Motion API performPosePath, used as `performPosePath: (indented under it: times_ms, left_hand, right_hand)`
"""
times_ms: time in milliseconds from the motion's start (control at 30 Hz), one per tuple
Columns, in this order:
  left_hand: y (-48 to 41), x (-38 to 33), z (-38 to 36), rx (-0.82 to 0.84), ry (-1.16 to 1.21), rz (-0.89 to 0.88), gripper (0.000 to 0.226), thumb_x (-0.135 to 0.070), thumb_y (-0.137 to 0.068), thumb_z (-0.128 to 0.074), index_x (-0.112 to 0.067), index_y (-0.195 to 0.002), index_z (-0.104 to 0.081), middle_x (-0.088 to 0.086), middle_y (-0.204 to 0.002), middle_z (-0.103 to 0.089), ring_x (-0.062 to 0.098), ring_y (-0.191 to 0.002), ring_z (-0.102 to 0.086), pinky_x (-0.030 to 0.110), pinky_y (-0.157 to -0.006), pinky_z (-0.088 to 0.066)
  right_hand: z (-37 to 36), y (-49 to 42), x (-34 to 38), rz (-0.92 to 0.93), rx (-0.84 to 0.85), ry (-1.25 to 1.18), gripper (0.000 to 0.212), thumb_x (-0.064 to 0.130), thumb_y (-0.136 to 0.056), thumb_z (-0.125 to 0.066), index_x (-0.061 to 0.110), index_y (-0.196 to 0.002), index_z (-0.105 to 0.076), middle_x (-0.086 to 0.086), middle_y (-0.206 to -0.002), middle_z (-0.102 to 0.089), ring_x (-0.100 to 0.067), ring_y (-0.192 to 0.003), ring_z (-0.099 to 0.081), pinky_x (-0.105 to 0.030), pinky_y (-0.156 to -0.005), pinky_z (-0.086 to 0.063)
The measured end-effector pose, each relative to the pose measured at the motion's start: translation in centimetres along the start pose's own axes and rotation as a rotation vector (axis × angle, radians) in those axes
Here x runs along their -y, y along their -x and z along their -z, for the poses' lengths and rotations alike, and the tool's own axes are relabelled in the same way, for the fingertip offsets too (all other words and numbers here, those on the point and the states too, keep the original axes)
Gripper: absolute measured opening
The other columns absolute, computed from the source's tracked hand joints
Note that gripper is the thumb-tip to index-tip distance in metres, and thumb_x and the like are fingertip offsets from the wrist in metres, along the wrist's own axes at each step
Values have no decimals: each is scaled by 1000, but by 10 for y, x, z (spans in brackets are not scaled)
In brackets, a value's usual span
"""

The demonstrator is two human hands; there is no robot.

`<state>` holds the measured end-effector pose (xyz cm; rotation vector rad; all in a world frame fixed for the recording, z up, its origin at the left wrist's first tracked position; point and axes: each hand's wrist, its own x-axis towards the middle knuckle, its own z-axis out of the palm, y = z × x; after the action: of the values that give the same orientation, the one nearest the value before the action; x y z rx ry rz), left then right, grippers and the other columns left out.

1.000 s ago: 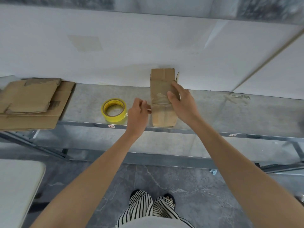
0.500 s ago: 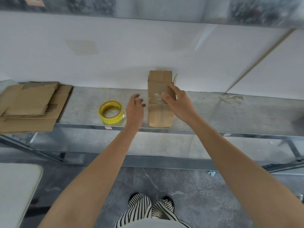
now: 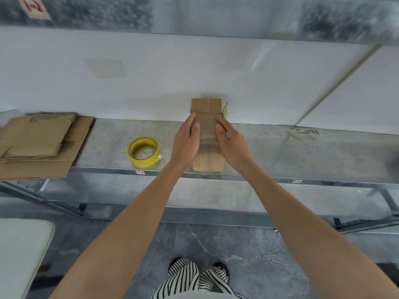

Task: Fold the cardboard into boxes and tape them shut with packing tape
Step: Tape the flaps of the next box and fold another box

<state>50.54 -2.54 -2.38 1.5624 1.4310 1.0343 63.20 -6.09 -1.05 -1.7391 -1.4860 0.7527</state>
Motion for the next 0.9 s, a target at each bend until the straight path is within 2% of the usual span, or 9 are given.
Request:
performPosePath:
  times_ms: [100,167,300,433,600,667,767,833,900]
  left_hand:
    - [1,3,-4,-93,-235,-172,47,-29,-102,-30,-8,-142,-41,11,-140,-50,25,-128,-46,29,-101,-34]
    - [2,3,-6,-148,-317,-269,54,-33,-98,-27,0,-135,-48,19,-124,-61,35,-111,-59,37,-88,-45]
    - [-2,7,-4,-167,-429,-447,52,-24,-95,-29,12,-118,-58,25,-86,-69,40,-71,-67,37,-57,-52]
    - [-4,6,6,-86,-527,-536,63,-29,-103,-17,15,-110,-61,24,-79,-69,37,-59,-65,33,-45,-48]
    - [-10,13,16,-39,-614,-602,55,-28,-100,-26,14,-115,-59,25,-85,-69,41,-61,-64,36,-48,-49]
    - [-11,14,20,2,-575,-548,53,-29,-97,-28,8,-127,-53,23,-91,-68,40,-73,-63,37,-60,-48]
    - [-5,8,25,98,-412,-369,45,-25,-101,-34,-8,-142,-40,16,-101,-65,31,-89,-58,28,-74,-38]
    - [-1,1,26,152,-357,-275,45,-20,-102,-36,-14,-146,-35,12,-97,-62,27,-89,-56,25,-74,-34]
    - [4,-3,30,174,-345,-229,48,-21,-101,-37,-21,-148,-30,3,-80,-57,20,-76,-54,28,-69,-34]
  right_hand:
    - [-3,3,-4,79,3,186,52,46,-100,-26,25,-148,-26,3,-149,-39,-21,-125,-47,-35,-96,-39]
    - [-6,3,-8,108,-59,266,55,50,-99,-24,25,-147,-28,4,-148,-40,-24,-120,-52,-38,-91,-44]
    - [-8,0,-11,196,-152,322,70,55,-90,-11,19,-140,-44,-1,-135,-55,-28,-96,-64,-38,-73,-52]
    - [-5,-5,-13,311,-141,320,62,43,-95,-19,8,-131,-54,-9,-114,-67,-32,-79,-66,-38,-61,-53]
    - [7,-7,-13,357,-33,384,62,43,-96,-20,4,-134,-49,-14,-119,-65,-36,-89,-65,-39,-72,-53]
    - [13,-7,-12,348,5,390,56,41,-100,-23,7,-139,-43,-13,-129,-59,-35,-105,-61,-38,-84,-49]
    - [18,-3,-10,225,70,301,49,36,-103,-28,14,-146,-33,-9,-143,-47,-26,-125,-48,-32,-99,-37]
    - [16,1,-8,172,78,214,50,36,-102,-32,16,-147,-30,-7,-142,-47,-25,-124,-49,-33,-102,-39]
    - [13,6,-6,150,79,101,53,39,-99,-38,21,-147,-27,-4,-136,-52,-24,-116,-56,-41,-98,-46]
